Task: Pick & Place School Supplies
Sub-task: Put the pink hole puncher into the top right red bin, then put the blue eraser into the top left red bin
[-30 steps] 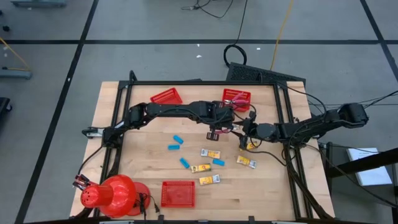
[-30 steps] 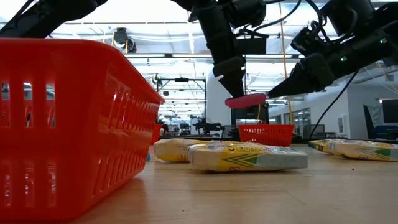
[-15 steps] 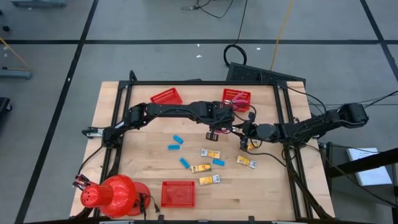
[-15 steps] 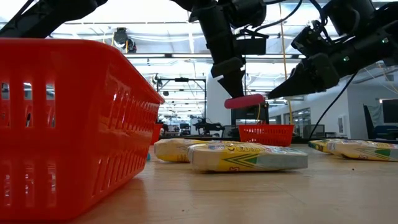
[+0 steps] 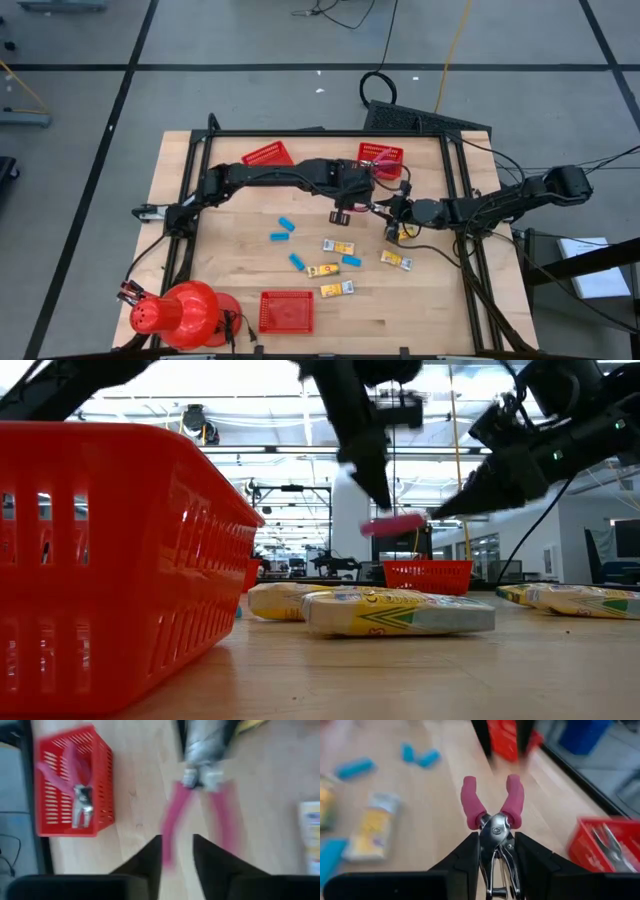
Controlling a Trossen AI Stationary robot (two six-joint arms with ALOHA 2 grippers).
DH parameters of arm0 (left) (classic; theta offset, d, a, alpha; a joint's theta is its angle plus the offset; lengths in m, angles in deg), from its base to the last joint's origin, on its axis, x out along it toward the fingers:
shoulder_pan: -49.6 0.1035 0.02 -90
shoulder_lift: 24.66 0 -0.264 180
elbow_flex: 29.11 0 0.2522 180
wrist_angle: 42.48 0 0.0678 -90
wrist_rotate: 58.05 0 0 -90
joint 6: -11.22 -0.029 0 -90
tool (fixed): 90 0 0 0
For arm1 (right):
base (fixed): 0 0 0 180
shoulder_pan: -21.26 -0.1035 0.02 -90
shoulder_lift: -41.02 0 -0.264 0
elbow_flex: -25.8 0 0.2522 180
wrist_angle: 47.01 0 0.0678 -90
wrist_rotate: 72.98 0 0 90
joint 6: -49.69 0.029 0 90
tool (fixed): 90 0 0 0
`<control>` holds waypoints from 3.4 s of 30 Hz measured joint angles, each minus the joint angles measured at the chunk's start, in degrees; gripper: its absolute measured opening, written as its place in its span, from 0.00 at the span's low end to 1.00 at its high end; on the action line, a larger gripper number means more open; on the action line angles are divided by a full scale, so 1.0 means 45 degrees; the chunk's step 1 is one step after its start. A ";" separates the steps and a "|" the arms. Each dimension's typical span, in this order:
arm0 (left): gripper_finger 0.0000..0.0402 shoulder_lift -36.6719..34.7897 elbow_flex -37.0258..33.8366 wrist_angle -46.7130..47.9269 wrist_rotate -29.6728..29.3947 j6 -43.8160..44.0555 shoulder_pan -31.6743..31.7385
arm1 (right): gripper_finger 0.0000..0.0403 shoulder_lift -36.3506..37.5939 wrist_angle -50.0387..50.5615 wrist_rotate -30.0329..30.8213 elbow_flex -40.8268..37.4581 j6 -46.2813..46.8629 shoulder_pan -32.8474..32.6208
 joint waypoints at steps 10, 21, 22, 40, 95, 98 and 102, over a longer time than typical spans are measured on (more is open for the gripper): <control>0.54 -0.2657 0.0028 0.1704 0.0264 0.0609 -0.0311 | 0.23 -0.0002 -0.0072 0.0326 -0.0001 -0.0173 -0.0004; 0.55 -0.4481 -0.1441 0.2493 0.0255 0.1336 -0.0651 | 0.23 0.0007 0.0017 0.0480 -0.0001 -0.0671 0.1590; 0.55 -0.4927 -0.2114 0.1976 0.0276 0.1336 -0.0593 | 0.23 0.0007 0.0011 0.0277 -0.0001 -0.0673 0.1660; 0.56 -1.5516 -1.9943 -1.4527 0.0119 0.4348 0.0079 | 0.23 0.1294 0.0629 0.0174 0.0008 -0.1570 0.3517; 0.56 -1.4205 -2.2378 -1.3938 0.1284 0.6944 0.0096 | 0.58 -0.0027 -0.0924 -0.2821 0.0811 0.0050 0.1870; 0.56 -1.3557 -2.2115 -1.3251 0.1354 0.7145 -0.0071 | 0.58 -0.0027 -0.0971 -0.2297 0.0951 -0.0005 0.0879; 0.56 -1.2601 -2.1252 -1.1937 0.1333 0.7068 -0.0143 | 0.57 -0.0032 -0.0837 -0.1536 0.0951 -0.0013 0.0108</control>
